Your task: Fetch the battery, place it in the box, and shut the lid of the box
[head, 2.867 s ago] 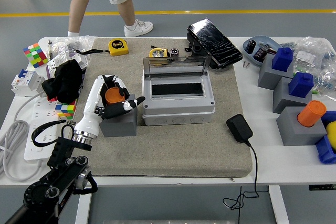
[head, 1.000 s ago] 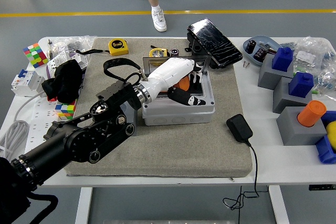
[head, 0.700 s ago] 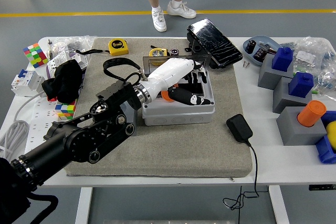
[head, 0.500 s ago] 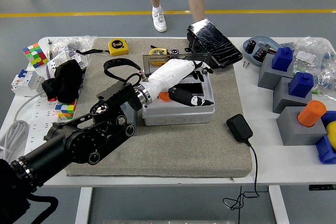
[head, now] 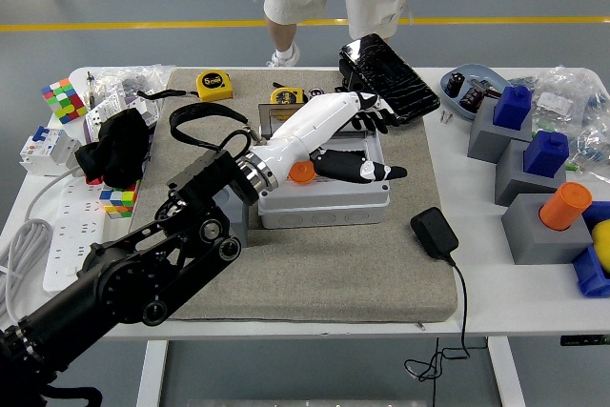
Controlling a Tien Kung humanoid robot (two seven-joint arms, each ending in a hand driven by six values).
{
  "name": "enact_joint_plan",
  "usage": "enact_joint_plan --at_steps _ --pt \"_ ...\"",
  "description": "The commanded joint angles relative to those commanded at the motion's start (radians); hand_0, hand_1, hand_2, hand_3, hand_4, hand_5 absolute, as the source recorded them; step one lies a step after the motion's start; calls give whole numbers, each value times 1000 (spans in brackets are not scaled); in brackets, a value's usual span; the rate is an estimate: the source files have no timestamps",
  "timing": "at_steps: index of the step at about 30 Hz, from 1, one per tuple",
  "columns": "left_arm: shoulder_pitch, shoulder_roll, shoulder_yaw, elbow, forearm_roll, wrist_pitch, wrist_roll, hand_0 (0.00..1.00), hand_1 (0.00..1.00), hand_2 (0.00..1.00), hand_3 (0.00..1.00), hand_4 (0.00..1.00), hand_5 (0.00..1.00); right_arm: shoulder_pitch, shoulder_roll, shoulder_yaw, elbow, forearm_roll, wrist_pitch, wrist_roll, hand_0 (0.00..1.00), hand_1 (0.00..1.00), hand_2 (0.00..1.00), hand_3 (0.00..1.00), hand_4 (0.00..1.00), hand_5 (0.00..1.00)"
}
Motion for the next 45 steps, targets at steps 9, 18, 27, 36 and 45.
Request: enact_joint_plan --at_steps 9,18,27,36,45 --pt "91 123 -70 -45 5 -10 15 432 549 534 567 998 577 -3 -2 6 0 -2 -1 2 641 649 658 577 977 580" --pt "119 188 -47 -39 -1 -26 34 432 543 531 561 998 571 1 -2 -5 0 10 -1 6 640 649 658 577 977 579" --pt "107 161 16 -40 -24 -35 51 413 534 522 556 998 564 2 -3 -16 0 14 0 7 641 649 658 578 978 578" --pt "49 48 91 -4 -51 -28 41 408 534 521 559 998 573 1 -4 -22 0 13 1 6 642 649 658 577 978 579" --pt "-5 -47 130 47 -76 -13 11 409 557 551 608 998 578 1 -2 -34 0 26 1 8 642 649 658 578 978 579"
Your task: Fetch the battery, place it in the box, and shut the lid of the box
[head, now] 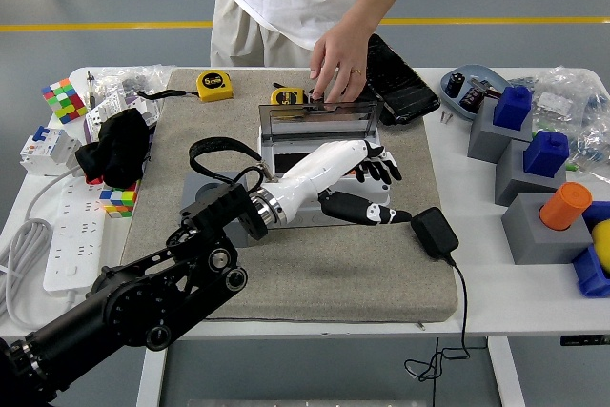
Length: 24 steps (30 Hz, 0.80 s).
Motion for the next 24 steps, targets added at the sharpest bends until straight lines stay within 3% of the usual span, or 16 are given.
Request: enact_joint_plan --at_steps 5,6,11,12,23,24 --pt "-28 1 -43 -9 17 35 -39 409 557 551 608 998 578 -3 0 3 0 -3 0 -1 642 649 658 578 978 579" --pt "-38 0 -61 -5 29 36 -38 701 733 714 757 998 582 -4 0 3 0 -4 0 -2 643 649 658 578 978 580" --pt "-60 -1 -122 20 67 25 -16 701 733 714 757 998 582 -2 0 -5 0 2 0 0 643 649 658 578 978 580" --pt "-61 -1 -131 25 73 23 -11 842 844 804 820 998 601 -1 0 -8 0 5 0 1 644 649 658 578 978 579" --pt "-56 9 -180 83 140 -28 82 856 856 815 827 998 618 -2 1 -6 0 6 0 0 643 648 658 578 978 579" --pt "-55 12 -179 80 140 -32 88 815 827 789 807 998 626 -2 1 -6 0 6 0 0 643 649 658 578 979 580"
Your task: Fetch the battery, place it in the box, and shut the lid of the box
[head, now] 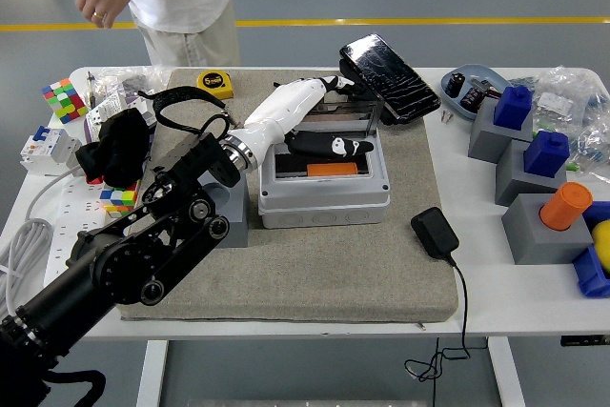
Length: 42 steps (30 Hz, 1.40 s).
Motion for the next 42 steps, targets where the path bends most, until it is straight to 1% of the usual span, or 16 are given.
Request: enact_joint_plan --at_steps 3,9,24,25,32,42 --pt "6 8 6 -20 1 -11 18 815 827 789 807 998 626 -1 0 -1 0 0 0 0 643 649 658 578 979 580" --pt "22 13 22 -57 -3 -20 41 805 815 784 803 998 626 -3 1 -3 0 1 0 1 643 649 658 578 978 579" --pt "34 36 138 -124 -69 -55 109 788 798 774 797 998 629 -3 1 -1 0 0 0 1 643 648 658 578 978 579" --pt "35 37 145 -129 -72 -57 114 787 797 774 797 998 659 -3 1 0 0 -1 0 1 642 649 658 578 978 579" --pt "42 42 176 -165 -86 -74 143 778 791 774 798 998 665 -4 1 -1 0 -1 0 1 642 649 658 579 978 579" --pt "49 56 193 -169 -88 -80 152 766 785 771 797 998 669 -3 2 -2 0 2 0 1 642 649 658 578 978 578"
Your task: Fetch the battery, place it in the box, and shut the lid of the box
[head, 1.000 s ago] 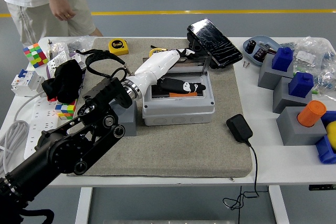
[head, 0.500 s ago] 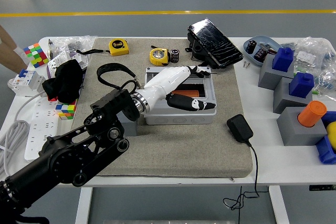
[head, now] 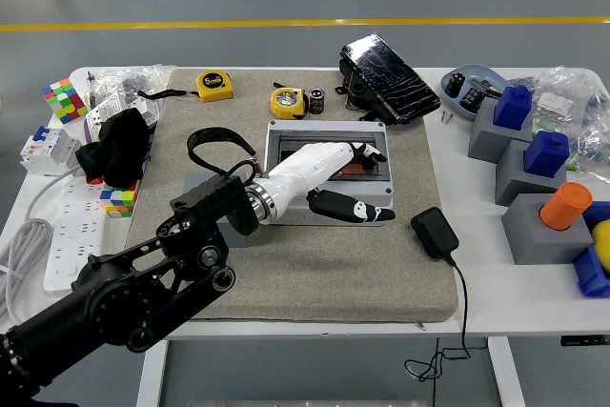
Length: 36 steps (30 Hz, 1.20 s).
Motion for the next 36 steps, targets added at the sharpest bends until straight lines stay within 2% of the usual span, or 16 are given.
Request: enact_joint_plan --at_steps 6,12,13,16,18,19,22,28,32,36 --pt "10 4 -13 -15 -6 2 -6 765 784 770 798 998 671 0 1 0 0 0 0 0 642 648 658 578 978 578" --pt "56 7 -103 -49 -14 31 -48 763 781 770 797 998 672 0 2 0 0 0 0 0 642 649 658 578 978 578" --pt "69 8 -123 -54 -22 42 -62 724 774 763 785 998 669 -1 2 2 0 -2 0 -1 642 649 658 578 978 577" --pt "110 10 -188 -68 -68 80 -113 724 774 763 785 998 669 0 2 8 0 -7 0 -2 642 649 658 578 978 577" --pt "144 10 -236 -76 -118 114 -157 724 774 763 785 998 669 1 2 14 0 -13 0 -3 642 649 658 578 978 577" --pt "158 11 -258 -79 -146 127 -178 686 757 739 765 998 628 1 1 16 0 -14 0 -3 642 649 658 578 978 578" --pt "210 13 -328 -88 -259 168 -258 686 757 739 765 998 628 3 0 23 0 -21 -1 -5 642 649 658 578 978 578" --pt "315 8 -474 -107 -436 203 -378 660 733 711 736 998 589 6 -5 34 0 -29 -2 -5 642 649 658 578 978 578" --pt "364 12 -558 -113 -450 209 -392 645 722 699 724 998 551 7 -6 38 0 -34 -1 -5 642 649 658 578 978 578" --pt "406 26 -633 -115 -447 204 -378 645 722 699 724 998 551 7 -6 42 0 -39 -1 -5 642 649 658 578 978 578"
